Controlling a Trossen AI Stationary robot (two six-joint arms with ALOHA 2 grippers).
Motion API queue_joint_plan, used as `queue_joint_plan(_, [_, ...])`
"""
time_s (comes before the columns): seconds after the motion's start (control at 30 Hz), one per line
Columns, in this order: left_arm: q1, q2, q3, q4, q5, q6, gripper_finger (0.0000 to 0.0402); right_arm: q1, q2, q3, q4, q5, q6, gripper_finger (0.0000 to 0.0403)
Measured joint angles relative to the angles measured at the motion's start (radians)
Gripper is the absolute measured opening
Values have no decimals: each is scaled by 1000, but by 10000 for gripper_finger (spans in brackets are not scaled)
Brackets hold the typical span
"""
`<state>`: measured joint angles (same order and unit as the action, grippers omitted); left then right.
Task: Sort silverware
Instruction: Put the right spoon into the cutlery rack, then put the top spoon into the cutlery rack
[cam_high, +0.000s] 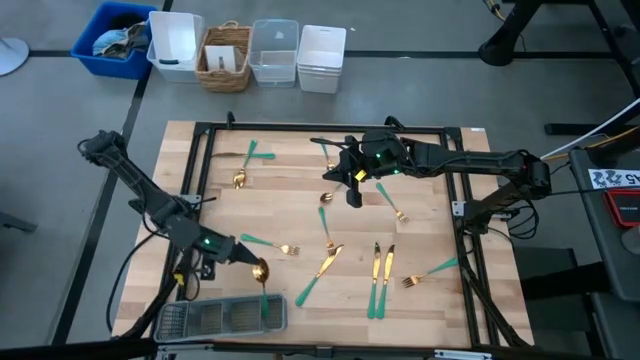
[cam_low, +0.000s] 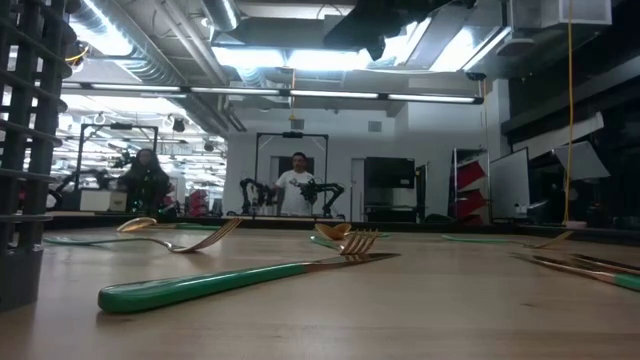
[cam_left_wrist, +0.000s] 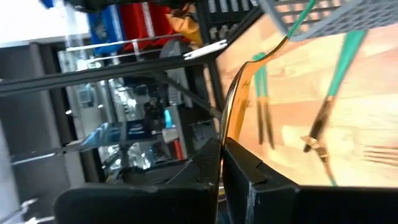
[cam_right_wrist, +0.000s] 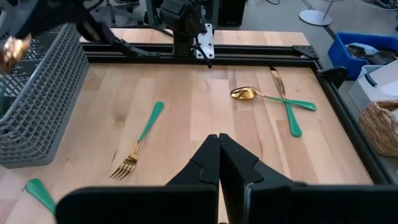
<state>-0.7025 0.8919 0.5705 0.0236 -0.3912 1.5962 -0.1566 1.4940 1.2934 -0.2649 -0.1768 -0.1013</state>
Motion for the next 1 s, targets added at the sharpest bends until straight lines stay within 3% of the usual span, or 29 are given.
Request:
queue_joint_plan(0.33, [0, 147, 0, 113, 1, -113, 25, 0, 0, 0, 0, 0, 0, 5])
queue_joint_plan(0.73, [0, 150, 0, 144, -14, -197, 74, -1, 0, 0, -18, 0, -2, 5])
queue_joint_plan(0.87, [0, 146, 0, 167, -102, -275, 78, -1, 24, 0, -88, 44, -48, 5])
queue_joint_plan(1.0, [11, 133, 0, 238, -278, -458, 74, -1, 73, 0, -107, 83, -134, 17])
